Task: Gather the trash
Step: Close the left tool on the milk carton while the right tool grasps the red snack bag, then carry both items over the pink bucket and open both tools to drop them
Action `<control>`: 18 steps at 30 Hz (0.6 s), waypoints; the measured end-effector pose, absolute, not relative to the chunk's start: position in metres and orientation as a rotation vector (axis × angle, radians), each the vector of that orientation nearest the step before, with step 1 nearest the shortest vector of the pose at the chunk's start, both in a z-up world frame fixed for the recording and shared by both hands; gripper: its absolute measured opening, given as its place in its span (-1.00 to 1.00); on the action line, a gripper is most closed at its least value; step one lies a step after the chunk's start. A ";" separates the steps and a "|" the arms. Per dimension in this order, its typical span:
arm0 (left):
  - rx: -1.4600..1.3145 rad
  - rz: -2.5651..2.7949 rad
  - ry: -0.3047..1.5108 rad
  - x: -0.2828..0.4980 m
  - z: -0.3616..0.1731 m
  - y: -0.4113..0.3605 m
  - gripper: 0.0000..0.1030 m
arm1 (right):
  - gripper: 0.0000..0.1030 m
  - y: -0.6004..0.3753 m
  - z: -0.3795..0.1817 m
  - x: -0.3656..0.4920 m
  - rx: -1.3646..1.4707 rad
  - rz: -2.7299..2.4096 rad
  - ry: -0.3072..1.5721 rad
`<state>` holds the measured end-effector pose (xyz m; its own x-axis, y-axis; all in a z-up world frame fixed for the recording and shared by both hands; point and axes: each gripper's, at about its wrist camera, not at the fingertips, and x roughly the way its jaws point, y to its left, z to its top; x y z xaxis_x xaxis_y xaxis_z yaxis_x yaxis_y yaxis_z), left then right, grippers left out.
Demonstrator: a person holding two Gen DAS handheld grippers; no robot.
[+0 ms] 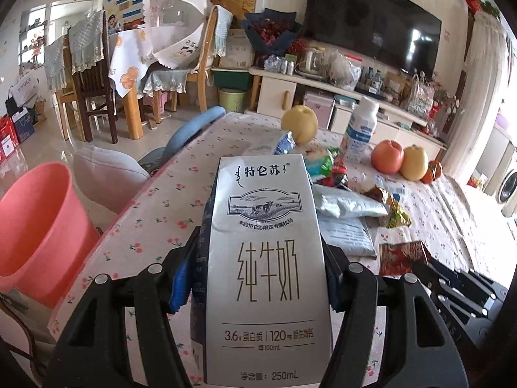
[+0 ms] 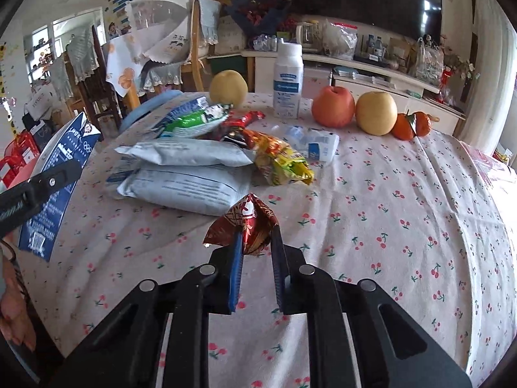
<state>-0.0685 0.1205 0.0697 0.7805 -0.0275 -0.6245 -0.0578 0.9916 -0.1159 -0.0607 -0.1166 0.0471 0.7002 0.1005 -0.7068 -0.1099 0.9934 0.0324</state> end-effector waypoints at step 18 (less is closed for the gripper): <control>-0.275 0.269 0.542 -0.086 0.101 0.253 0.25 | -0.66 0.027 0.120 -0.086 -0.009 0.455 0.649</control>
<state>-0.0859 0.2533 0.1014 0.8235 0.1776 -0.5387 -0.3214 0.9287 -0.1852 -0.0858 0.0267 0.1204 0.7023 0.4059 -0.5849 -0.4114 0.9019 0.1318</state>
